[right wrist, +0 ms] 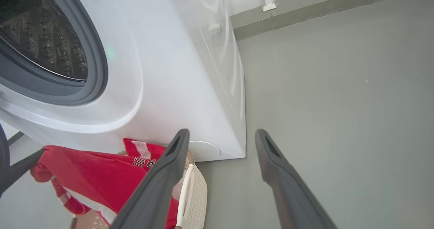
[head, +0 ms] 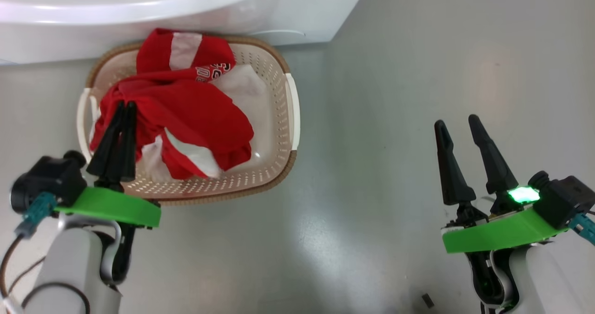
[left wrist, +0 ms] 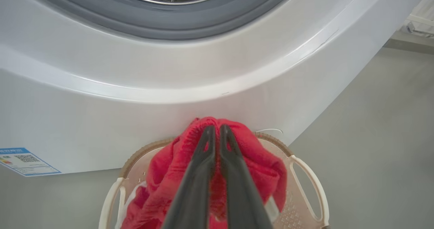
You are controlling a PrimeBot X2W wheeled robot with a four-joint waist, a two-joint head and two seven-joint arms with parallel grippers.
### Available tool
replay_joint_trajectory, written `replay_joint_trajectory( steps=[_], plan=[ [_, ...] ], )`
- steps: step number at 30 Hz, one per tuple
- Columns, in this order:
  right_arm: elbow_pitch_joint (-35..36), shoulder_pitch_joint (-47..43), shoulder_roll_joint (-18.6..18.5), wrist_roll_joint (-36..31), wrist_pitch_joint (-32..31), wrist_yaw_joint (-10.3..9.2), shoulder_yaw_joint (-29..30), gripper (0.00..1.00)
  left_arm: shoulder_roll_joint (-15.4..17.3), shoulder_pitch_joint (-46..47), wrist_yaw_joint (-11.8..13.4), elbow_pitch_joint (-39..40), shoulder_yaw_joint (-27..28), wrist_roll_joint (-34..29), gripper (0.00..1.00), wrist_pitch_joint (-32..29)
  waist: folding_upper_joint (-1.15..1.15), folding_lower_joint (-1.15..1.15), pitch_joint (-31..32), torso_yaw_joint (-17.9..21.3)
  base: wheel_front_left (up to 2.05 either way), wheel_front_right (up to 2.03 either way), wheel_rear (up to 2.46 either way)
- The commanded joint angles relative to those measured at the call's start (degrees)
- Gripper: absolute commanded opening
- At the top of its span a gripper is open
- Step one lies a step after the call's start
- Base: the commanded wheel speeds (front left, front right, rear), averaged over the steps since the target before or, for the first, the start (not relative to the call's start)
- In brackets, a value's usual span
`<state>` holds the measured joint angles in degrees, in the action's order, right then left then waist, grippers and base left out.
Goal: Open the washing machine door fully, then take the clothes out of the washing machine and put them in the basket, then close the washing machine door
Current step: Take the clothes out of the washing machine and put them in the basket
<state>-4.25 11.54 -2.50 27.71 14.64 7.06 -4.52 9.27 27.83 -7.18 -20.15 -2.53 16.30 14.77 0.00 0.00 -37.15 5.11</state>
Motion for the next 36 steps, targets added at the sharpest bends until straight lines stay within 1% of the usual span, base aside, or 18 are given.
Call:
replay_joint_trajectory(
  steps=[1, 9, 14, 21, 31, 32, 34, 35, 36],
  plan=[
    [1.53, 0.29, -0.38, 0.27, 0.36, 0.43, -1.48, 1.00, 2.22, 1.22, -0.31, 0.09, 1.04, 0.36, 0.00, 0.23, 0.00, 0.00, -1.20, 0.79, 0.00, 0.00, 0.00],
    [1.98, 1.32, -0.38, 1.56, 0.36, 0.43, -2.44, 1.00, 4.78, 5.09, -0.31, -9.15, -1.93, 2.87, 0.00, 0.23, 0.00, 0.00, -4.46, 2.58, 0.00, 0.00, 0.00],
    [2.29, 1.98, -0.38, 2.25, 0.36, 0.43, -3.29, 1.00, 6.68, 7.74, -0.31, -14.58, -5.84, 4.53, 0.00, 0.23, 0.00, 0.00, -6.51, 3.58, 0.00, 0.00, 0.00],
    [2.92, 2.59, -0.38, 2.90, 0.36, 0.43, -3.94, 1.00, 9.87, 11.98, -0.31, -19.93, -12.54, 6.98, 0.00, 0.23, 0.00, 0.00, -9.50, 4.66, 0.00, 0.00, 0.00],
    [3.17, 3.02, -0.38, 2.69, 0.36, 0.43, -4.15, 1.00, 11.02, 15.32, -0.31, -23.96, -16.51, 10.04, 0.00, 0.23, 0.00, 0.00, -11.42, 4.55, 0.00, 0.00, 0.00],
    [3.18, 3.11, -0.38, 2.63, 0.36, 0.43, -4.12, 1.00, 11.10, 15.60, -0.31, -24.35, -16.86, 10.43, 0.05, 0.23, 0.00, 0.00, -11.57, 4.48, 0.00, 0.00, 0.00],
    [3.16, 3.26, -0.38, 2.49, 0.36, 0.43, -4.02, 1.00, 11.12, 16.07, -0.31, -24.97, -17.30, 11.21, 0.21, 0.23, 0.00, 0.00, -11.71, 4.27, 0.00, 0.00, 0.00],
    [3.13, 3.32, -0.38, 2.37, 0.36, 0.43, -3.94, 1.00, 11.07, 16.22, -0.31, -25.10, -17.48, 11.55, 0.25, 0.23, 0.00, 0.00, -11.71, 4.12, 0.00, 0.00, 0.00],
    [3.08, 3.36, -0.38, 2.25, 0.36, 0.43, -3.84, 1.00, 10.99, 16.32, -0.31, -25.16, -17.68, 11.81, 0.32, 0.23, 0.00, 0.00, -11.67, 3.94, 0.00, 0.00, 0.00]
  ],
)
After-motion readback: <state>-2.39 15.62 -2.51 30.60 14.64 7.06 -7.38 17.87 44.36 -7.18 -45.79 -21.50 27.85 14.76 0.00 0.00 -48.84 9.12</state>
